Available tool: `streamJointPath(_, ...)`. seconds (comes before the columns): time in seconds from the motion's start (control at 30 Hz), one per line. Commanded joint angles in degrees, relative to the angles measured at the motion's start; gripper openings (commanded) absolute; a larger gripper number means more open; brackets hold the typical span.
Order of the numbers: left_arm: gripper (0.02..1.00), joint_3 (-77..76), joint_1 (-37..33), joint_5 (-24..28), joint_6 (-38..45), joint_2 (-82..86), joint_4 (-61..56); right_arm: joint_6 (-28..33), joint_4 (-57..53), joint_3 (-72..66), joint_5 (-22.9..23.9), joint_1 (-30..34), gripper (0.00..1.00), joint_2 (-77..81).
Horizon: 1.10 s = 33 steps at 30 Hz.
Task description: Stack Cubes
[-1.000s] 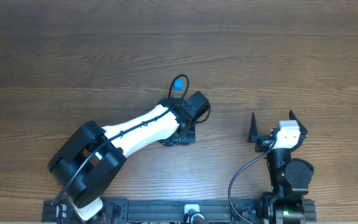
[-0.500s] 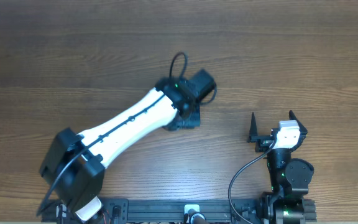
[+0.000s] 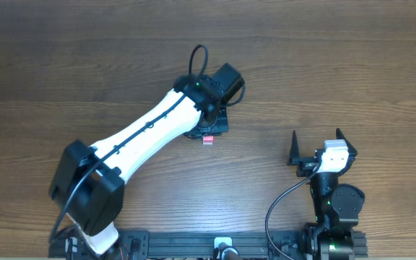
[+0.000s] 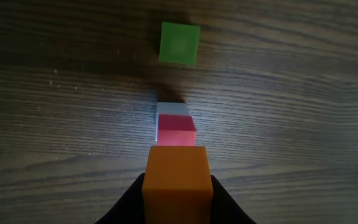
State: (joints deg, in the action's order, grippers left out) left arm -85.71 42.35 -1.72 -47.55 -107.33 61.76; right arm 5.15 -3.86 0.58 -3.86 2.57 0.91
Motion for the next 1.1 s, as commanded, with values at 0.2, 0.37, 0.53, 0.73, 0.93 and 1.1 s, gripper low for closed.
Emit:
streamJointPath(0.2, 0.097, -0.55, 0.96, 0.66, 0.94, -2.45, 0.07, 0.26, -0.24, -0.28, 0.5, -0.31, 0.993, -0.57)
streamJointPath(0.37, 0.102, -0.55, 1.6, 0.66, 1.05, -3.28, 0.07, 0.26, -0.24, -0.28, 0.5, -0.31, 0.991, -0.57)
streamJointPath(0.53, 0.104, -0.55, 1.6, 0.83, 1.07, -4.24, 0.13, 0.26, -0.24, -0.28, 0.5, -0.31, 0.991, -0.57)
streamJointPath(0.73, 0.106, -0.55, 1.6, 0.83, 1.07, -4.98, 0.28, 0.26, -0.24, -0.28, 0.5, -0.31, 0.993, -0.57)
streamJointPath(0.93, 0.112, -0.55, 1.57, 0.57, 1.09, -5.09, 0.28, 0.26, -0.24, -0.28, 0.5, -0.31, 0.991, -0.57)
streamJointPath(1.1, 0.119, -0.55, 1.53, 0.33, 1.05, -5.11, 0.63, 0.26, -0.24, -0.28, 0.5, -0.31, 0.991, -0.57)
